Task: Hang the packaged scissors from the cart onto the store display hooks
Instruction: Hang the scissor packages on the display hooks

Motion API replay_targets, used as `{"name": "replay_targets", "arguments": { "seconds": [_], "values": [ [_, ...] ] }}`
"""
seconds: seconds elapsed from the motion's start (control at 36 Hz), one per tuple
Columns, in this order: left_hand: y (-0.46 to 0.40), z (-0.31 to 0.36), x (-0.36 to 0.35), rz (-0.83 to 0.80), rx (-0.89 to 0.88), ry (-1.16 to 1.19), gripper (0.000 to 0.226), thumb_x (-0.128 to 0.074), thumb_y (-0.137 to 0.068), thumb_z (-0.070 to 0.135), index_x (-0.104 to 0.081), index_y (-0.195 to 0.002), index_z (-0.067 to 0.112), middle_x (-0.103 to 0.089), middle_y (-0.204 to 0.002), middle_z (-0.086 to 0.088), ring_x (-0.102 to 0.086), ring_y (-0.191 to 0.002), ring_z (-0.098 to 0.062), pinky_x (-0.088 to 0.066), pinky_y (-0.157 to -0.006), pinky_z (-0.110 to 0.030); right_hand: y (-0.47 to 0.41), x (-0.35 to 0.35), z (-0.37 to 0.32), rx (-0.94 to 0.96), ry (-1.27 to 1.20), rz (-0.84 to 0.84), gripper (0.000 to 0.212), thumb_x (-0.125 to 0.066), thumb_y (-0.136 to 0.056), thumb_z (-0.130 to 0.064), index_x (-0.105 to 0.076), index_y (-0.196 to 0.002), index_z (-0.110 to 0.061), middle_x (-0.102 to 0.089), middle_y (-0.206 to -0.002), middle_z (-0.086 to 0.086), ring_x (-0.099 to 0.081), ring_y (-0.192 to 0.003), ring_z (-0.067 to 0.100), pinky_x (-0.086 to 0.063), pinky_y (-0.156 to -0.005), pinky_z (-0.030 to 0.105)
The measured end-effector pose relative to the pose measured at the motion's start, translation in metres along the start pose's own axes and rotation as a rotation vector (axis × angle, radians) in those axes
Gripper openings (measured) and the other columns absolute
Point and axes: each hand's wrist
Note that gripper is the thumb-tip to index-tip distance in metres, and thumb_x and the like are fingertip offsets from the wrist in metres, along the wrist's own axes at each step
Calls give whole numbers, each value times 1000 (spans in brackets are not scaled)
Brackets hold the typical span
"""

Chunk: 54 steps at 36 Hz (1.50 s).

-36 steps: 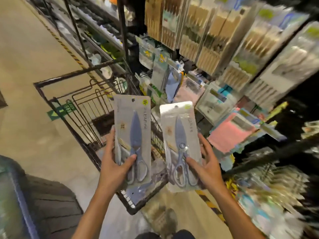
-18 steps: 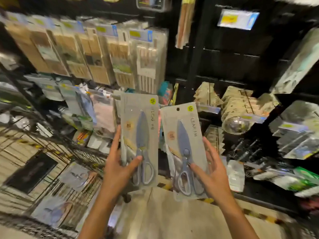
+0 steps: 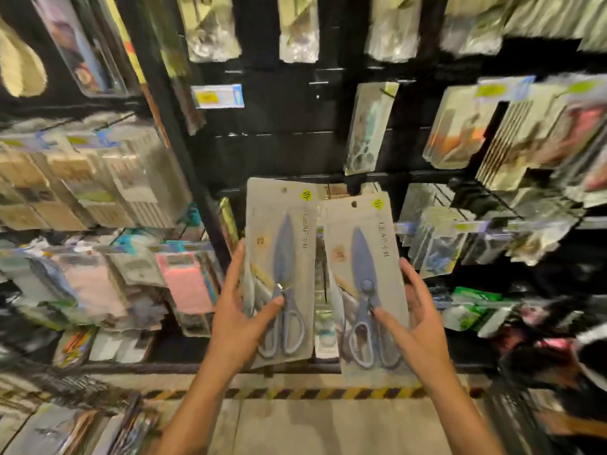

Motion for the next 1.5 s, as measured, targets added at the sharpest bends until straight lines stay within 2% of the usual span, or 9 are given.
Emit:
{"name": "replay_targets", "arguments": {
  "seconds": [0.14,0.25,0.44,0.69,0.83,0.97,1.08,1.19,1.5],
  "values": [
    [-15,15,-27,-30,-31,26,98,-79,-84,9,-24,-153,52,-39,-155,26,-45,-140,-3,-44,-112,-27,-12,24,-7,20,-17,46,78,-73,-89,-8,-37,-150,-41,-53,-138,-32,-53,-126,-7,-52,-87,10],
    [-29,21,-39,-34,-51,17,98,-79,-83,6,-24,-151,51,-38,-141,49,-40,-132,18,-40,-98,-3,-26,33,-12,44,-26,72,79,-72,-88,-4,-37,-150,-37,-53,-136,-36,-53,-126,-8,-51,-87,9],
    [-66,16,-51,-48,-64,48,98,-79,-83,11,-24,-151,54,-34,-138,54,-38,-128,24,-39,-94,1,-65,40,-15,75,11,104,81,-73,-87,-1,-36,-151,-32,-54,-128,-43,-55,-123,-9,-53,-87,12],
    [-136,-1,-64,-109,-85,123,98,-80,-83,13,-24,-151,57,-35,-156,29,-37,-145,-4,-37,-118,-50,-132,37,-10,138,45,137,79,-73,-87,-6,-36,-152,-33,-54,-138,-33,-54,-128,-3,-52,-91,13],
    [-167,1,-75,-105,-148,93,96,-78,-78,28,-22,-152,52,-32,-145,49,-34,-136,18,-37,-105,-8,-165,36,-8,156,29,178,79,-73,-87,-3,-38,-151,-33,-56,-137,-29,-57,-126,0,-54,-89,17],
    [-191,1,-87,-116,-175,85,97,-77,-84,14,-21,-156,47,-30,-143,52,-32,-133,24,-36,-97,3,-193,37,-9,177,19,202,77,-72,-88,-1,-38,-151,-30,-52,-133,-41,-53,-124,-12,-51,-85,9],
    [-203,4,-99,-92,-167,81,97,-77,-85,12,-20,-156,47,-29,-143,53,-32,-131,26,-35,-93,5,-213,44,-10,195,18,199,74,-70,-89,2,-37,-151,-24,-46,-140,-31,-49,-120,-22,-47,-85,3],
    [-217,7,-110,-55,-163,70,99,-78,-84,13,-20,-155,52,-29,-144,51,-32,-132,25,-37,-90,5,-241,52,-7,202,12,165,77,-72,-88,-2,-38,-152,-28,-49,-147,-21,-53,-127,-7,-52,-88,12],
    [-237,17,-133,5,-155,16,97,-77,-85,15,-20,-156,49,-29,-144,52,-33,-134,22,-37,-97,0,-291,66,4,167,-50,78,79,-73,-88,-6,-37,-152,-34,-55,-130,-41,-56,-122,-10,-53,-85,12]
  ]
}}
Point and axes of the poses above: each hand's wrist, its own y-axis away from the middle knuckle, its own x-axis out of the back of the hand, z = x × y
